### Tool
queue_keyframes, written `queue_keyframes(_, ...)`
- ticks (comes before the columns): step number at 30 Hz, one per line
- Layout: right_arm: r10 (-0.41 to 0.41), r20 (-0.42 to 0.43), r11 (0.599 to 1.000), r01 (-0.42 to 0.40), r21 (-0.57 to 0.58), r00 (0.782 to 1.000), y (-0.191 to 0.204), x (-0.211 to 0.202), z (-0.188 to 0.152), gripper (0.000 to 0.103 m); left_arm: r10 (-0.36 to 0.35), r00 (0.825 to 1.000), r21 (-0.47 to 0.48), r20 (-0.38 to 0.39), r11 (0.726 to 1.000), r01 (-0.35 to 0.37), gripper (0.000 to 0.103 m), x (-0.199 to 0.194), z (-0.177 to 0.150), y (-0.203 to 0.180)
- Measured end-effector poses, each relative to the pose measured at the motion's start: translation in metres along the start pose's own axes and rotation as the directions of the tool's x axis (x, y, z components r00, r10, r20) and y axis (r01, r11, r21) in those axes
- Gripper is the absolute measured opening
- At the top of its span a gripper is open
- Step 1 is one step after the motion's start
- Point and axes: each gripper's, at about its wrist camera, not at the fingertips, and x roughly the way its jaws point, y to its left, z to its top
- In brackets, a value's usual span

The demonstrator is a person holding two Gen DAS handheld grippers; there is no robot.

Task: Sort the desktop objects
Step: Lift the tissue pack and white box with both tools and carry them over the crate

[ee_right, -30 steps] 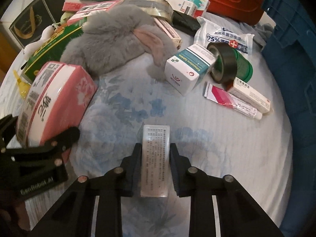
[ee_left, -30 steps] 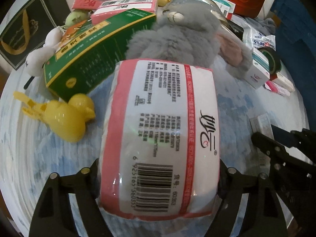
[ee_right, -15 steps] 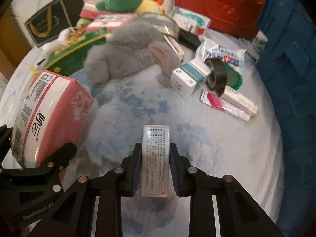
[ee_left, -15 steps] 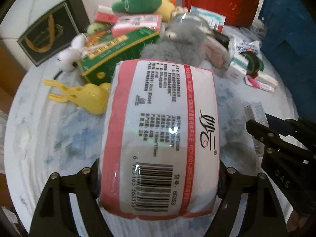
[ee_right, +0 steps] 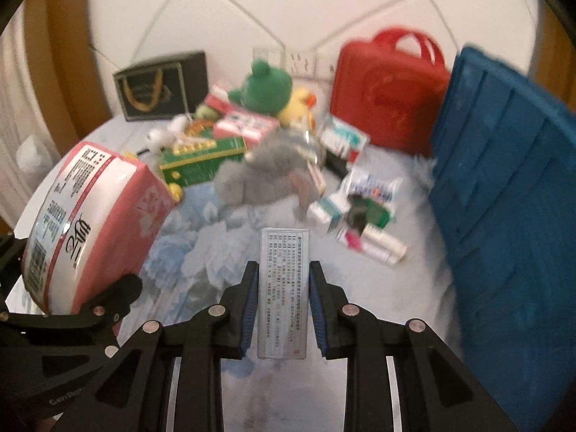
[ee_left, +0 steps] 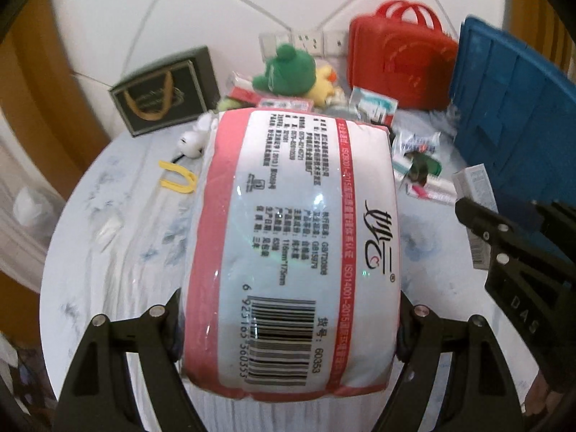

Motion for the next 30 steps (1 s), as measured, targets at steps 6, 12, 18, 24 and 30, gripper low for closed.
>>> queue_keyframes(6,-0.039,0.113,0.999,0.042,-0.028,0.993,-0.020,-0.055,0.004,0.026,0.014,0.996,-0.030,0.091,0.999,-0.011,0.080,-0.054,-0.001,-0.015)
queue_keyframes(12,-0.138,0.217,0.990,0.141,0.001,0.966,-0.035,-0.118,0.006,0.026,-0.057,0.980,0.025,0.191,0.998,0.054,0.080,-0.101,0.003,-0.031)
queue_keyframes(18,-0.247,0.241,0.969,0.239,0.060,0.939,-0.053,-0.164,0.006,0.026,-0.172,0.948,0.095,0.267,0.984,0.152,0.080,-0.138,0.012,-0.057)
queue_keyframes(24,-0.355,0.274,0.935,0.331,0.129,0.894,-0.100,-0.216,-0.004,0.026,-0.254,0.912,0.156,0.323,0.964,0.214,0.080,-0.178,0.021,-0.104)
queue_keyframes(30,-0.405,0.308,0.913,0.364,0.184,0.861,-0.171,-0.252,-0.019,0.026,-0.312,0.880,0.217,0.359,0.945,0.246,0.080,-0.209,0.026,-0.180)
